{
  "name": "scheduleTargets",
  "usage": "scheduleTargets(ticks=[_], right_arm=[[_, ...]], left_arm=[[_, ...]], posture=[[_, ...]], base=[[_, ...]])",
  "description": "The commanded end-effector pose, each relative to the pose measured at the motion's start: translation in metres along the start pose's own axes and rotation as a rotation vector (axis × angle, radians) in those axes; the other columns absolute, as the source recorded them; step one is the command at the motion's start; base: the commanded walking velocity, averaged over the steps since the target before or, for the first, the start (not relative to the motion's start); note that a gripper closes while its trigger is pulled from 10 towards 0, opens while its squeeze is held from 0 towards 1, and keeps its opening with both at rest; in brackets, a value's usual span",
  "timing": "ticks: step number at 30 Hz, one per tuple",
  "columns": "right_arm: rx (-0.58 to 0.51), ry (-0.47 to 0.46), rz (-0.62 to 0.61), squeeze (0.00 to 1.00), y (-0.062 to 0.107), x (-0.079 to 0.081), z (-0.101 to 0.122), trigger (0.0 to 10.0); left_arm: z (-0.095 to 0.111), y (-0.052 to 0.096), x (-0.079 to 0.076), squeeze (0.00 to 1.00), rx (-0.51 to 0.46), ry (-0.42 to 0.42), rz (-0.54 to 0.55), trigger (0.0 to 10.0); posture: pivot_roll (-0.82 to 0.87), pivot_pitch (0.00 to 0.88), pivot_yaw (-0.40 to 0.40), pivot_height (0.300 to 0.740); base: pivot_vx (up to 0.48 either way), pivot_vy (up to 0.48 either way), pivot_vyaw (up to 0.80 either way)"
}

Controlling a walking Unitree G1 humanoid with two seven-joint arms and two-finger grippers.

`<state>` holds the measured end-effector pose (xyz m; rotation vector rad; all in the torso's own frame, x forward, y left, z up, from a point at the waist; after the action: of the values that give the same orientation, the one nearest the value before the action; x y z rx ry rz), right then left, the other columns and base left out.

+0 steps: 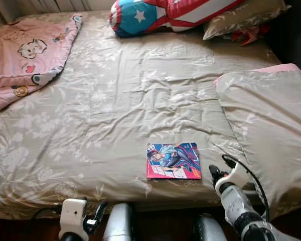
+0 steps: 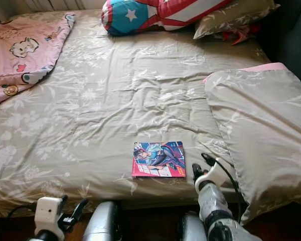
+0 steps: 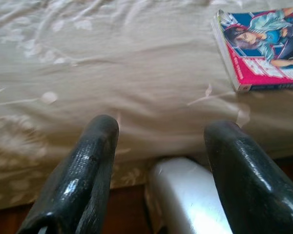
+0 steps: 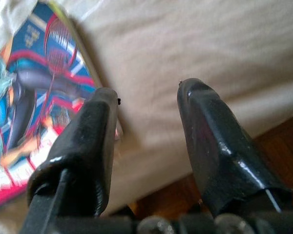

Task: Clean up the room

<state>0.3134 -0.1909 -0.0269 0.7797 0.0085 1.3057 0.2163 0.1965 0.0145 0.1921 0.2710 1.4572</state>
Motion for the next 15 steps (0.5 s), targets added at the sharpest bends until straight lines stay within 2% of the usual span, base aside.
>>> scheduleTargets(ticks=[1, 2, 3, 4, 7, 9, 11, 15], right_arm=[[0.0, 0.055, 0.028, 0.0, 0.004, -0.001, -0.01, 10.0], [0.0, 0.055, 0.028, 0.0, 0.004, -0.001, -0.01, 10.0], [0.019, 0.148, 0.051, 0.0, 0.01, -0.007, -0.024, 10.0], [0.028, 0.176, 0.055, 0.0, 0.013, -0.009, -0.03, 10.0], [0.047, 0.178, 0.05, 0.0, 0.02, -0.018, -0.042, 10.0], [0.082, 0.185, 0.017, 0.0, 0.027, -0.029, -0.055, 10.0], [0.116, 0.188, -0.004, 0.0, 0.032, -0.036, -0.066, 10.0], [0.166, 0.22, -0.022, 0.0, 0.038, -0.04, -0.08, 10.0]], left_arm=[[-0.011, -0.003, 0.009, 0.0, 0.038, 0.033, 0.047, 10.0], [-0.011, -0.003, 0.009, 0.0, 0.038, 0.033, 0.047, 10.0], [-0.014, -0.012, 0.012, 0.0, 0.041, 0.071, 0.076, 10.0], [-0.014, -0.017, 0.014, 0.0, 0.042, 0.087, 0.086, 10.0], [-0.017, -0.025, 0.015, 0.0, 0.051, 0.106, 0.103, 10.0], [-0.021, -0.041, 0.015, 0.0, 0.078, 0.115, 0.108, 10.0], [-0.025, -0.049, 0.013, 0.0, 0.104, 0.115, 0.096, 10.0], [-0.03, -0.059, 0.009, 0.0, 0.147, 0.106, 0.084, 10.0]], posture=[[0.14, 0.16, 0.013, 0.641], [0.14, 0.16, 0.013, 0.641], [0.12, 0.138, 0.007, 0.646], [0.11, 0.126, 0.004, 0.651], [0.09, 0.101, 0.0, 0.661], [0.07, 0.056, -0.003, 0.681], [0.05, 0.032, -0.004, 0.696], [0.04, 0.0, -0.009, 0.726]], base=[[0.0, 0.0, 0.0], [0.0, 0.0, 0.0], [0.0, 0.0, 0.0], [0.0, 0.0, 0.0], [0.0, 0.0, 0.0], [0.0, 0.0, 0.0], [0.0, 0.0, 0.0], [0.0, 0.0, 0.0]])
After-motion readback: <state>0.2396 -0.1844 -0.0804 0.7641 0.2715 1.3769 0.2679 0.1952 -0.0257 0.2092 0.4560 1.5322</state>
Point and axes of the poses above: a point about 5 cm out from each wrist's last joint towards the gripper, its own y axis pointing back from the gripper into the wrist, its own z axis along the axis of the wrist's last joint, x = y × z, the point moved 3 cm from there along -y, pointing out of the wrist towards the gripper, and after that the axes turned 3 degrees about y, right-handed, at the moved point
